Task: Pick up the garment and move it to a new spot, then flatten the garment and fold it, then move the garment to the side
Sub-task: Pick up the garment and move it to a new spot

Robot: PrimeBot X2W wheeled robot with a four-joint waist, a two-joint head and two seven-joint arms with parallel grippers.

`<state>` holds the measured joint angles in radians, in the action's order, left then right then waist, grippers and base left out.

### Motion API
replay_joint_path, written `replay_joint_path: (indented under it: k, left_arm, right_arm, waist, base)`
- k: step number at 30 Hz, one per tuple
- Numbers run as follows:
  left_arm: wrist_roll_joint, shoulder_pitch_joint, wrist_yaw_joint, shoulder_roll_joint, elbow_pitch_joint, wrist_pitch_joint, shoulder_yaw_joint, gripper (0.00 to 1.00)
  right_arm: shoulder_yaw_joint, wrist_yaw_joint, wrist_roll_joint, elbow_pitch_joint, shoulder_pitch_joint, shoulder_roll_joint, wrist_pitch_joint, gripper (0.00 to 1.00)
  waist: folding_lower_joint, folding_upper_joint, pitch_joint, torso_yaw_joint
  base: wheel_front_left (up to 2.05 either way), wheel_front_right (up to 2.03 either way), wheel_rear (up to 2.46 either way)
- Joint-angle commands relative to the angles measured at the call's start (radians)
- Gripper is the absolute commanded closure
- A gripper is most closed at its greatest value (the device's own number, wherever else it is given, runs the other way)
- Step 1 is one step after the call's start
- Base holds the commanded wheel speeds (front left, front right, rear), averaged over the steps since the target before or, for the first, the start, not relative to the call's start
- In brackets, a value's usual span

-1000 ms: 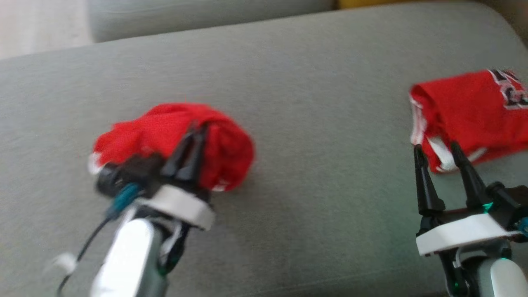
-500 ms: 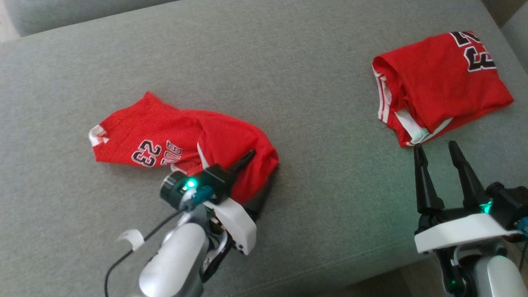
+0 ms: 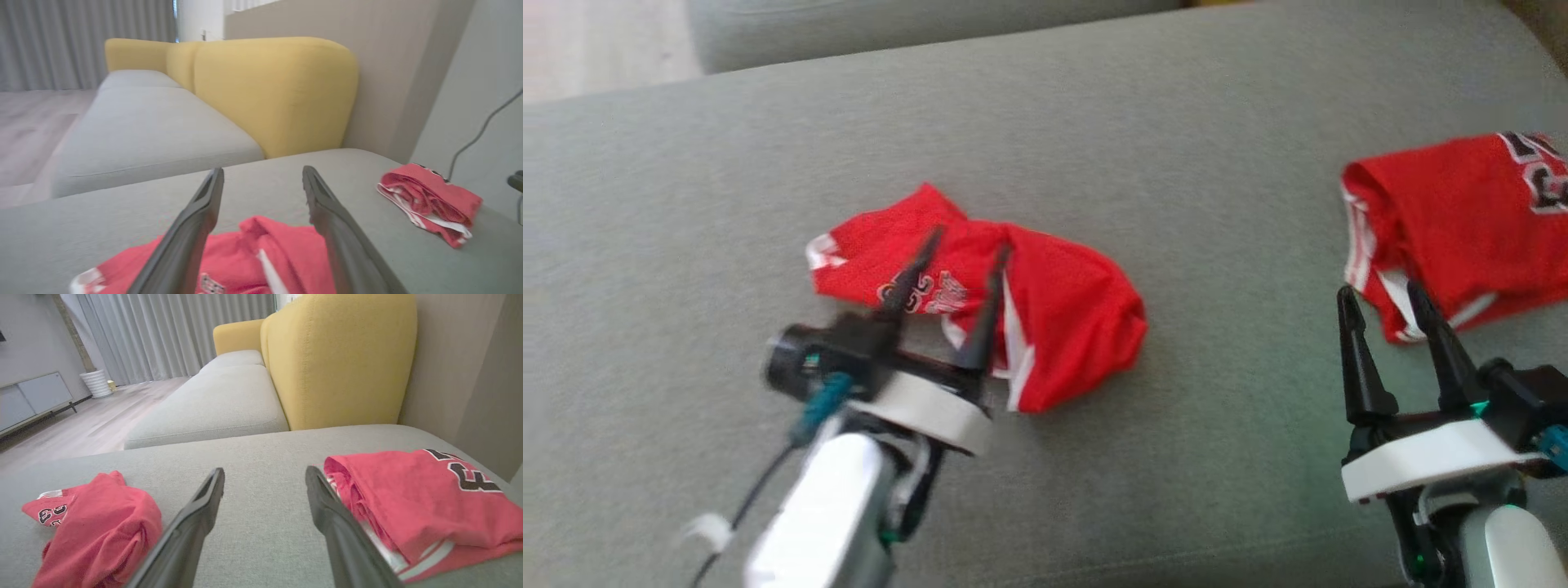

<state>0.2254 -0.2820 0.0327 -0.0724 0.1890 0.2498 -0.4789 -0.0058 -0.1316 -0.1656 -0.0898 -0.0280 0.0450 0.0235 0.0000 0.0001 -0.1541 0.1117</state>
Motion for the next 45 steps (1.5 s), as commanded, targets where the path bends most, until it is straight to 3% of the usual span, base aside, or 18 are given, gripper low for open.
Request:
replay_joint_path:
  k: [1,6,12,23,45]
  left_arm:
    - [0.004,-0.012,0.023,-0.024,-0.051,0.011,0.067,0.0]
    - [0.008,0.034,0.079,-0.068,-0.106,0.012,0.182,0.0]
    - [0.033,0.115,0.083,-0.12,-0.107,0.012,0.251,0.0]
    - [0.047,0.215,0.06,-0.164,-0.132,-0.025,0.231,0.0]
    - [0.058,0.321,0.088,-0.177,-0.217,-0.059,0.206,0.0]
  right_arm:
    - [0.022,0.001,0.012,-0.043,0.029,0.005,0.006,0.0]
    - [0.03,0.001,0.029,-0.049,0.027,0.005,0.019,0.0]
    - [0.041,0.001,0.048,-0.051,0.023,0.005,0.03,0.0]
    - [0.038,0.001,0.069,-0.044,-0.02,0.005,0.044,0.0]
    - [0.009,0.001,0.039,-0.066,-0.082,0.005,0.059,0.0]
  waist:
    - [0.0,-0.0001,0.021,-0.044]
    - [0.0,-0.0001,0.038,-0.1]
    - [0.0,-0.0001,0.062,-0.139]
    - [0.0,-0.0001,0.116,-0.151]
    - [0.0,-0.0001,0.172,-0.139]
  base:
    - [0.0,0.0,0.0]
    - [0.0,0.0,0.0]
    - [0.0,0.0,0.0]
    - [0.0,0.0,0.0]
    - [0.0,0.0,0.0]
